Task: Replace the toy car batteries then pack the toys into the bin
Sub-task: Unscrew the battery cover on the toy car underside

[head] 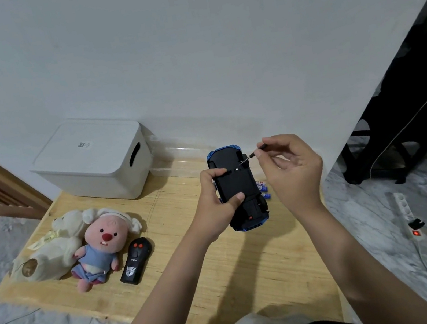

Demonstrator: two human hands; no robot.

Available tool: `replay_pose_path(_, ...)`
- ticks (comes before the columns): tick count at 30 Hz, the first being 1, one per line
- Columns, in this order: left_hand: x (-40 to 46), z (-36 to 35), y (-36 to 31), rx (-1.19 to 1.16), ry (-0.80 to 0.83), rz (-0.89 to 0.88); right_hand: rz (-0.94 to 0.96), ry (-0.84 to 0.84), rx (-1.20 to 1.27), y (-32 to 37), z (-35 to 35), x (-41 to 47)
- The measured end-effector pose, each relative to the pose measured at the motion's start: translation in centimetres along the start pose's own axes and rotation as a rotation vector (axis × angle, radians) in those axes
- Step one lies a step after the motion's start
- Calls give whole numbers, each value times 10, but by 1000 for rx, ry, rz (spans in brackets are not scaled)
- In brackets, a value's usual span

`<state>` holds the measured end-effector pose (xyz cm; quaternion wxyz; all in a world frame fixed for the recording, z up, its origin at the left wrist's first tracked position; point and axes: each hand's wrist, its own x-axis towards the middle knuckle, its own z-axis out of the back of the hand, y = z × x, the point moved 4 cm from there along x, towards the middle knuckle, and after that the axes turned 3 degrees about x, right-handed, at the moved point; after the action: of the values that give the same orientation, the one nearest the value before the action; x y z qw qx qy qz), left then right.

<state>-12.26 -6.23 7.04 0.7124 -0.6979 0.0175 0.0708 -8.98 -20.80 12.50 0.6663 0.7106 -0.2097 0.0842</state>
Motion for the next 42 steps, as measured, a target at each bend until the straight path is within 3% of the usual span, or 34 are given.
replay_pose_path(6, 0, 3, 13, -38, 12, 39, -110, -118, 38, -10, 18, -7)
replay_pose_path(14, 3, 16, 42, 23, 33, 144, -455, -242, -290, -93, 62, -56)
replay_pose_path(22, 9, 31, 65, 71, 87, 232, -668, -135, -767, -163, 63, -103)
replay_pose_path(28, 10, 41, 77, 96, 144, 260, -603, -113, -944, -170, 55, -113)
replay_pose_path(34, 14, 48, 87, 106, 193, 228, -671, -82, -961, -171, 58, -110)
replay_pose_path(37, 17, 50, 89, 117, 215, 198, -663, -92, -887, -158, 54, -105)
replay_pose_path(42, 23, 47, 89, 120, 246, 159, -482, -82, -661, -121, 19, -90)
